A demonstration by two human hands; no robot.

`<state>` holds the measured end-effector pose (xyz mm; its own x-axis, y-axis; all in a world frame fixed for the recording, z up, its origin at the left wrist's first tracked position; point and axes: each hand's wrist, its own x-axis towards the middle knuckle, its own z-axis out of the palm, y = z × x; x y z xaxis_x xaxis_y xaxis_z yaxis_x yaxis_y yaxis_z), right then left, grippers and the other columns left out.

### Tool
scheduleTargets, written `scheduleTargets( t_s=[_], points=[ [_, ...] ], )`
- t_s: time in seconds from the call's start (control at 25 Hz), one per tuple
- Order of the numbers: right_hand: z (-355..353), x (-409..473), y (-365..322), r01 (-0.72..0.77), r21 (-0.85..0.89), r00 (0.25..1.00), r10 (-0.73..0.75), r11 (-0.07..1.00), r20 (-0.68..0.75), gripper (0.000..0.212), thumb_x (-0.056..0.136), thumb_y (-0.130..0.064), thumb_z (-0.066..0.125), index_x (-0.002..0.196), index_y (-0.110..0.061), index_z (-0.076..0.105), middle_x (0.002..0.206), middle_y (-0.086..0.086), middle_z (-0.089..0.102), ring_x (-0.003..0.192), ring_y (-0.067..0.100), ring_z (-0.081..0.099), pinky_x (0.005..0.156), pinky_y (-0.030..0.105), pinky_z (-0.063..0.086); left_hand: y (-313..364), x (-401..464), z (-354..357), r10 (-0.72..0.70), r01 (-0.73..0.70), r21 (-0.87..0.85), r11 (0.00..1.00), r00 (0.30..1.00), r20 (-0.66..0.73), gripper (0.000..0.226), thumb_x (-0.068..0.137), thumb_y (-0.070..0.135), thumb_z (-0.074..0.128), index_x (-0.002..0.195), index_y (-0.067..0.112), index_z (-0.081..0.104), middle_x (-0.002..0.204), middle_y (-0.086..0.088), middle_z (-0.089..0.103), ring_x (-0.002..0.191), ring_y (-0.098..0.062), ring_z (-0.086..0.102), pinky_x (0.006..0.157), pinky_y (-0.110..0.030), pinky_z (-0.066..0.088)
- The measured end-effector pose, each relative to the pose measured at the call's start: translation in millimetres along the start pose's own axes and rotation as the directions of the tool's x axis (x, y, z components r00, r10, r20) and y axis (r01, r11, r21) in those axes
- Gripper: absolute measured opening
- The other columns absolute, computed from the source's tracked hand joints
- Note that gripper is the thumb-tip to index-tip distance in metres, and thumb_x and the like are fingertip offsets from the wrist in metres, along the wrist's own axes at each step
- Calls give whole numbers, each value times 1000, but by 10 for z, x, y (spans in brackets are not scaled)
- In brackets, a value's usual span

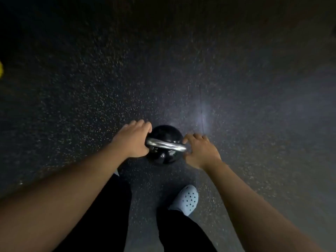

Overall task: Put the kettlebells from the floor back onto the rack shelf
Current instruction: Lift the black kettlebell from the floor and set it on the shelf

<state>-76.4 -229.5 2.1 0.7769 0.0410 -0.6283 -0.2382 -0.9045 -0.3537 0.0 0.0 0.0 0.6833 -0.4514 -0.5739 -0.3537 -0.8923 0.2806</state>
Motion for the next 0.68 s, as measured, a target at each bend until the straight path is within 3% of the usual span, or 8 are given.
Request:
scheduleTargets(
  t_s=[0.16, 0.28, 0.4, 0.56, 0.68],
  points=[
    [730, 638, 176, -13, -98, 999, 18, 995, 51, 54, 78, -30, 63, 130, -24, 46, 130, 6, 47, 122, 32, 42, 101, 50, 41, -172, 590, 813, 36, -38, 21, 999, 995, 91, 49, 72, 29, 72, 113, 23, 46, 111, 4, 46, 106, -20, 44, 89, -37, 41],
    [918, 869, 265, -42, 49, 998, 39, 998, 51, 35, 81, -22, 66, 115, -17, 60, 112, 8, 63, 102, 27, 61, 89, 42, 53, -259, 816, 1064, 106, -95, -145, 985, 992, 72, 14, 79, 21, 68, 83, 20, 55, 93, 7, 53, 93, -18, 52, 74, -34, 46],
    [787, 847, 148, -49, 107, 992, 36, 993, 120, 22, 81, -15, 70, 103, -15, 66, 92, 4, 70, 79, 18, 66, 71, 25, 54, -327, 841, 875, 171, -113, -254, 961, 960, 221, 18, 76, 17, 68, 66, 25, 54, 77, 6, 59, 71, -16, 59, 59, -32, 45],
    [290, 608, -182, -63, 207, 997, 52, 976, 59, 10, 76, -15, 70, 77, -22, 62, 65, -9, 61, 58, 8, 60, 49, 10, 42, -317, 652, 210, 189, -115, -304, 946, 956, 224, 21, 71, 22, 69, 58, 25, 53, 62, 6, 59, 54, -10, 56, 49, -26, 38],
    [-399, 380, -552, -65, 265, 994, 85, 962, -62, 8, 69, -19, 69, 73, -13, 69, 62, 0, 67, 57, 15, 65, 51, 21, 51, -207, 431, -598, 203, -134, -340, 931, 964, 174, 24, 70, 17, 68, 54, 24, 51, 54, 7, 56, 46, -9, 52, 44, -24, 38]
  ],
)
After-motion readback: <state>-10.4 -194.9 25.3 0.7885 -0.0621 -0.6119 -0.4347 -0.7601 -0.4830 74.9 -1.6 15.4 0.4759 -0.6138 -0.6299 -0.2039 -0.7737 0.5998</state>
